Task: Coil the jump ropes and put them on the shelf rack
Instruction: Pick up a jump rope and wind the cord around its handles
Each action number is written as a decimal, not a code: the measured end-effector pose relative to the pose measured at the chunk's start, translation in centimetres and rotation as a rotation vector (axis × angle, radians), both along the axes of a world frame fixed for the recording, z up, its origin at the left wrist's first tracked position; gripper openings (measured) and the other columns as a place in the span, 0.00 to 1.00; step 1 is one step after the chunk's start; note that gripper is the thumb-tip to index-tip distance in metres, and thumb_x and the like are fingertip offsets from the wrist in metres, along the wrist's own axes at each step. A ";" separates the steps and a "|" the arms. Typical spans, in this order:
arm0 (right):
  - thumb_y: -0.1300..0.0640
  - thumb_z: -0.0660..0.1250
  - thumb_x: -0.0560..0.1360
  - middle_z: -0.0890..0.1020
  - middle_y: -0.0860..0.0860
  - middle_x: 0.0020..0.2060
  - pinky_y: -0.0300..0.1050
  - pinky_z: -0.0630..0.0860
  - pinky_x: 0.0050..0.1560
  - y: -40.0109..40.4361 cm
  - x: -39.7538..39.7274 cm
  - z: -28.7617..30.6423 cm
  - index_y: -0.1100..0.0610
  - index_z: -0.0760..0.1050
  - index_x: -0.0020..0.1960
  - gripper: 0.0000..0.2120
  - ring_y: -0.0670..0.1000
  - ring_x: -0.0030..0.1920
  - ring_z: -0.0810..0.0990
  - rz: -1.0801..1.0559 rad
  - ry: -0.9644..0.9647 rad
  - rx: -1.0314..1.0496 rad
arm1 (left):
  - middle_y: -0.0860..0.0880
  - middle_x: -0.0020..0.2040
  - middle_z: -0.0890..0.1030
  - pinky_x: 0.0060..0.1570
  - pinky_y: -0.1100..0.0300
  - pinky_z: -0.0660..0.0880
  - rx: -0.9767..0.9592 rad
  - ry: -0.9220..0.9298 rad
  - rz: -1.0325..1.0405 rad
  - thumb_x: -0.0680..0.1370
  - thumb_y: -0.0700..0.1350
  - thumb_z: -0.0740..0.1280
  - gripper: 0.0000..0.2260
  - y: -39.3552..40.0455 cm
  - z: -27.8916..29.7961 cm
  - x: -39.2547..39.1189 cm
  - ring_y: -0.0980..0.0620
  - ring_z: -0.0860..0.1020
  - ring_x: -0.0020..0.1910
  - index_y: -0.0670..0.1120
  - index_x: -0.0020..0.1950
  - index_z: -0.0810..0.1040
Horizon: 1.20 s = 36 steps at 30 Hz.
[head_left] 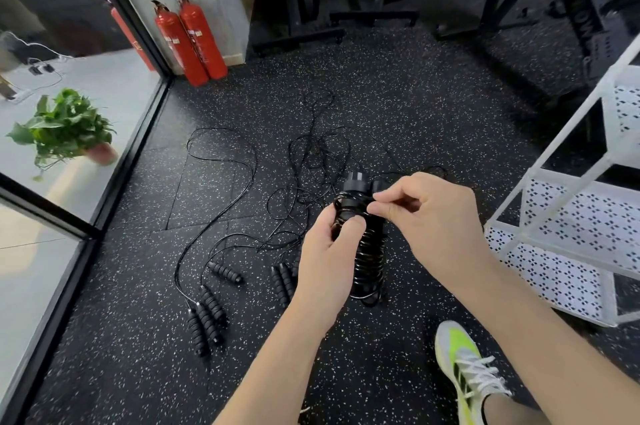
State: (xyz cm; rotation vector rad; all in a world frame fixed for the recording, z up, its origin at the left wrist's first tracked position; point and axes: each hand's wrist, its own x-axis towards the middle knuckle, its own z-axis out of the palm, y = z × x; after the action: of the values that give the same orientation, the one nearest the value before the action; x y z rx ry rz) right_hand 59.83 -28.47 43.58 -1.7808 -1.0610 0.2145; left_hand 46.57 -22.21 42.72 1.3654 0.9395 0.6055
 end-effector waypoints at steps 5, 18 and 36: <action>0.58 0.80 0.70 0.82 0.43 0.39 0.32 0.74 0.44 0.1 -0.1 -0.7 0.52 0.85 0.43 0.05 0.43 0.43 0.80 -0.033 -0.074 0.009 | 0.56 0.35 0.79 0.34 0.66 0.71 0.139 0.066 -0.034 0.82 0.47 0.65 0.05 0.1 -0.2 0.2 0.59 0.73 0.33 0.56 0.54 0.79; 0.58 0.79 0.71 0.83 0.42 0.38 0.27 0.71 0.45 0.0 -0.4 -1.0 0.51 0.85 0.42 0.04 0.40 0.42 0.80 -0.069 -0.149 0.053 | 0.58 0.31 0.75 0.30 0.68 0.67 0.205 0.133 -0.016 0.81 0.46 0.64 0.06 0.2 0.1 0.7 0.61 0.68 0.29 0.50 0.44 0.74; 0.57 0.74 0.76 0.84 0.46 0.50 0.29 0.67 0.56 -0.4 0.2 -1.8 0.56 0.83 0.59 0.12 0.46 0.51 0.78 0.195 -0.464 -0.058 | 0.53 0.40 0.80 0.34 0.68 0.68 0.136 0.107 0.037 0.81 0.44 0.63 0.05 1.1 -0.1 0.1 0.59 0.72 0.35 0.46 0.50 0.78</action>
State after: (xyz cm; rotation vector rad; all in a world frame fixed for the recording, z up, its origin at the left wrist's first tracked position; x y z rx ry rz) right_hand 60.02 -28.90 41.78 -1.8243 -1.5743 -0.0570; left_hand 46.66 -21.13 42.66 1.5168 1.0265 0.6384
